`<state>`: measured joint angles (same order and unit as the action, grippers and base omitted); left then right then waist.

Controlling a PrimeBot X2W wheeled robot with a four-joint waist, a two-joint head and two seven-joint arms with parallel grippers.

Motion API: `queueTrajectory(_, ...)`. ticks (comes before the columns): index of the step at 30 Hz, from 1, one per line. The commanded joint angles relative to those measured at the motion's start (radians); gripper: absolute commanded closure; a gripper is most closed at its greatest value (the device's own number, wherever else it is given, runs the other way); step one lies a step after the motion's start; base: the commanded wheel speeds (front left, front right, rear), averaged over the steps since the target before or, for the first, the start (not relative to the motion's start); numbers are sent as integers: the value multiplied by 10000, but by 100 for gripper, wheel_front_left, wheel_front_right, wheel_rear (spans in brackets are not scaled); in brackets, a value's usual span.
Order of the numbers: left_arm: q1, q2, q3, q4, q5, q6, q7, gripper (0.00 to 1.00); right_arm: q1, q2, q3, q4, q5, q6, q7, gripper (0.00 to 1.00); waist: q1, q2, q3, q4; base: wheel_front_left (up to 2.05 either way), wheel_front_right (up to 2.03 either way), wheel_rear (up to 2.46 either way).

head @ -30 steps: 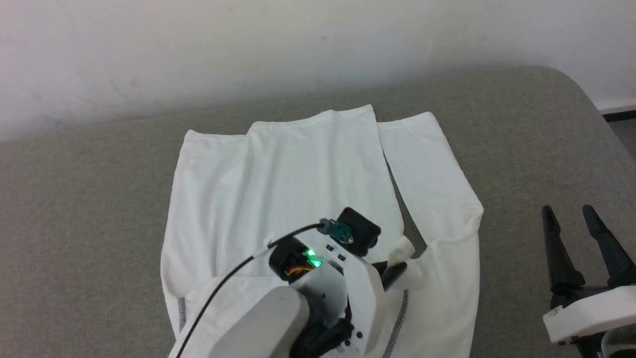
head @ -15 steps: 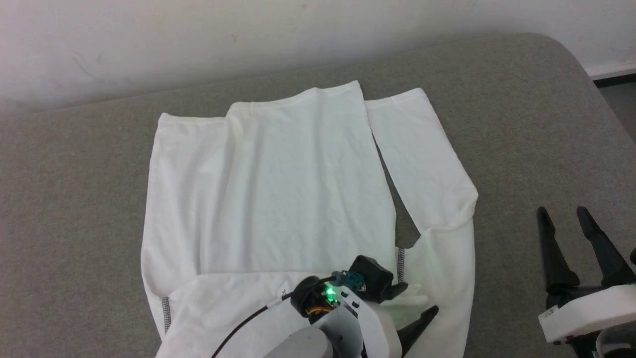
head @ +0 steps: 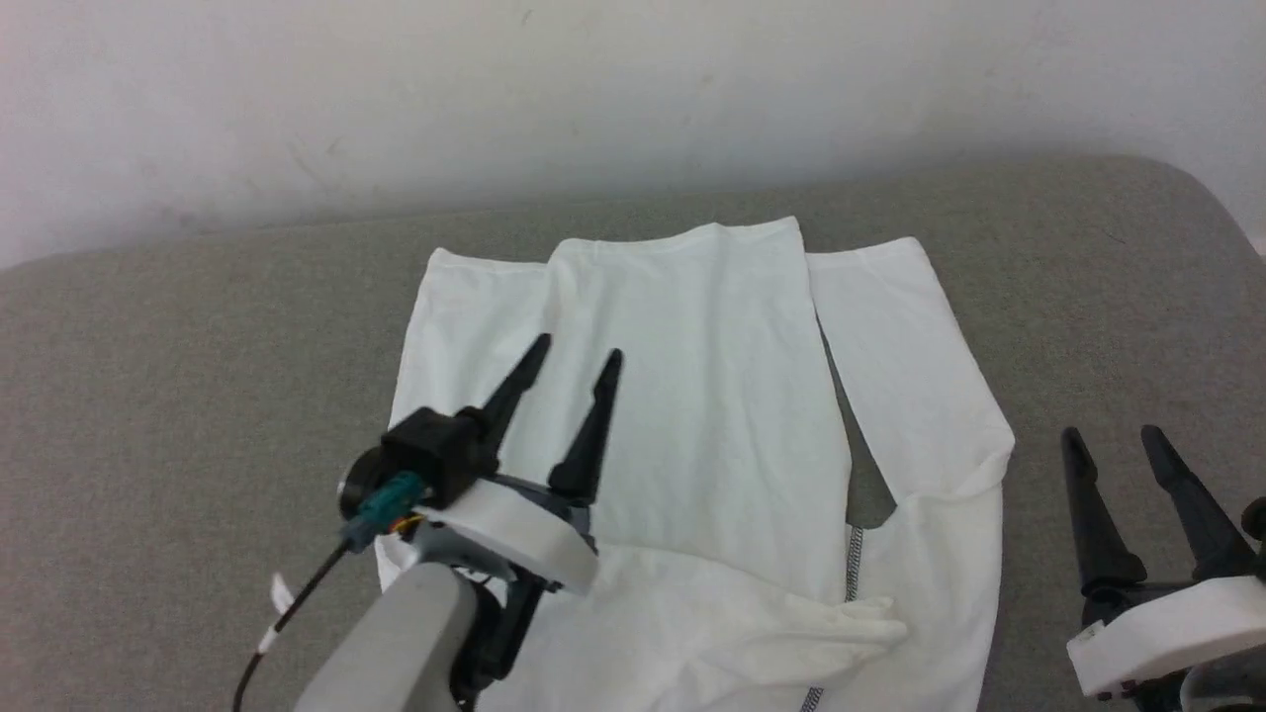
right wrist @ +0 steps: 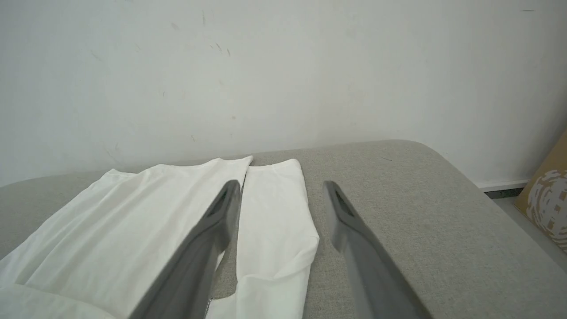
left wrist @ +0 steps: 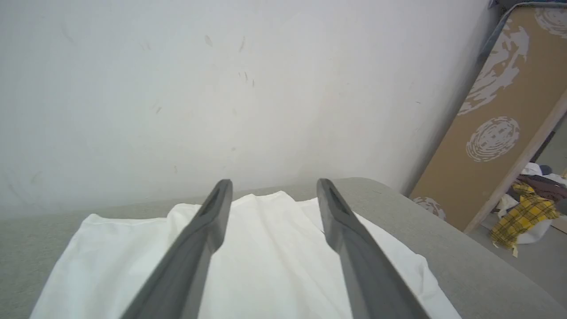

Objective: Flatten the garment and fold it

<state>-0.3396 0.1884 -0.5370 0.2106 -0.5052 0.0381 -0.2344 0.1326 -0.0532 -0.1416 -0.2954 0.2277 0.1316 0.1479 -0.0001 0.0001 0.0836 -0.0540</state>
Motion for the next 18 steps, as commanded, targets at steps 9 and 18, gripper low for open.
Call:
queueTrajectory(9, 2001, 1096, 3019, -939, 824, 1119, -270, 0, 240, 29, 133, -76, -252, -9, 96, 0, 1, -1, -578, 537, 0, 0, 0)
queueTrajectory(18, 3682, 1827, 3794, -1294, 949, 1562, -175, 0, 443, 30, 62, -39, -185, -9, 173, 0, 1, -1, -740, 733, 0, 0, 0)
